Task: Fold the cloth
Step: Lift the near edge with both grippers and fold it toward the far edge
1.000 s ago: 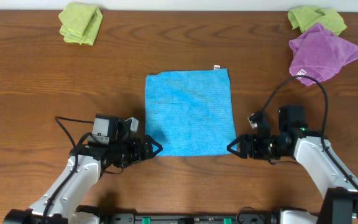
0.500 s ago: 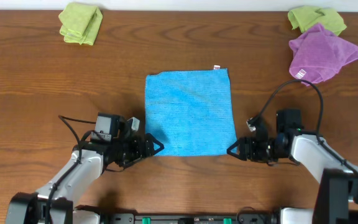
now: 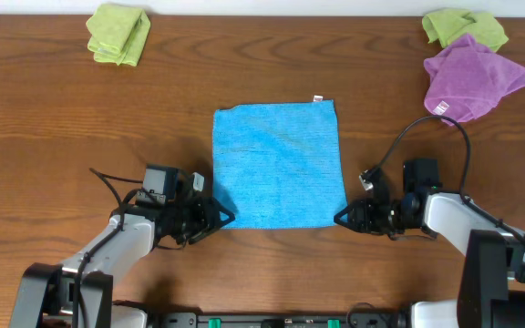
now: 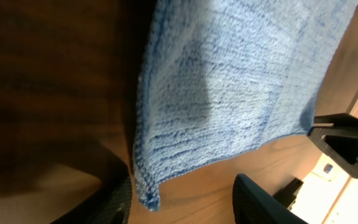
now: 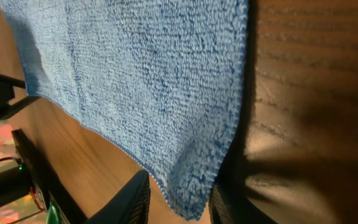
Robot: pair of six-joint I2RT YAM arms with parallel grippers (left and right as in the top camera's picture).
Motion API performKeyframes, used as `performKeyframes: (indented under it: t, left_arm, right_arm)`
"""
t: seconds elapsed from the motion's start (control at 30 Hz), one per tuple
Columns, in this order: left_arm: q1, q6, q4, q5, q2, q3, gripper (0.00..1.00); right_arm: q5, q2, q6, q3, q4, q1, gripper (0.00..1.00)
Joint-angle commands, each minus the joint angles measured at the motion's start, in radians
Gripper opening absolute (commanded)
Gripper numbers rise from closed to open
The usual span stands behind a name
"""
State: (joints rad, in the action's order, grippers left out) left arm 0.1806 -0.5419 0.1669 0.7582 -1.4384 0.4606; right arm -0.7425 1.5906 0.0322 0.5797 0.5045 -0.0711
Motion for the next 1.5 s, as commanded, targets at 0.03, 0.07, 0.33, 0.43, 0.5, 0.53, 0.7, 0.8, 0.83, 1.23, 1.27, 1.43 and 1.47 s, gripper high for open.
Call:
performKeyframes:
  t: [0.03,0.07,0.33,0.43,0.5,0.53,0.7,0.8,0.83,1.23,1.27,1.43,1.47]
  left_arm:
    - [0.003,-0.013,-0.016,-0.006,-0.009,0.008,0.54]
    - [0.003,-0.012,-0.017,-0.008,-0.009,0.008,0.53]
    - [0.003,-0.012,-0.016,-0.012,-0.035,0.008,0.3]
    - [0.003,-0.012,-0.019,-0.006,-0.045,0.008,0.18]
    - [0.003,-0.012,-0.019,-0.006,-0.045,0.008,0.08]
    - [0.003,-0.012,-0.023,-0.006,-0.045,0.008,0.06]
    - [0.003,-0.012,-0.078,0.033,-0.045,0.008,0.06]
    - [0.003,-0.024,-0.139,0.068,-0.045,0.019,0.06]
    - [0.003,-0.024,-0.148,0.074,-0.045,0.027,0.05]
    - [0.003,-0.023,-0.148,-0.082,-0.045,0.214,0.06]
    - [0.003,-0.023,-0.149,-0.114,-0.045,0.22,0.06]
    - [0.003,-0.023,-0.158,-0.219,-0.046,0.261,0.06]
    - [0.003,-0.023,-0.158,-0.237,-0.047,0.267,0.06]
  right_arm:
    - [0.039,0.013,-0.01,-0.008,-0.015,-0.006,0.3]
    - [0.039,0.013,-0.01,-0.008,-0.016,-0.006,0.3]
    - [0.039,0.013,-0.01,-0.008,-0.015,-0.006,0.14]
    - [0.039,0.013,-0.021,-0.008,-0.016,-0.006,0.03]
    - [0.038,0.013,-0.027,-0.008,-0.016,-0.006,0.01]
    - [0.038,0.013,-0.029,-0.008,-0.016,-0.006,0.01]
    - [0.013,0.012,-0.035,0.004,-0.016,-0.006,0.01]
    - [-0.021,0.01,-0.036,0.027,-0.015,-0.006,0.02]
    - [-0.033,0.009,-0.036,0.036,-0.013,-0.006,0.01]
    - [-0.07,0.005,-0.103,0.268,-0.017,0.029,0.02]
    - [-0.048,0.005,-0.12,0.286,-0.031,0.04,0.02]
    - [0.082,0.028,-0.173,0.376,-0.117,0.097,0.02]
    - [0.089,0.037,-0.175,0.389,-0.121,0.1,0.02]
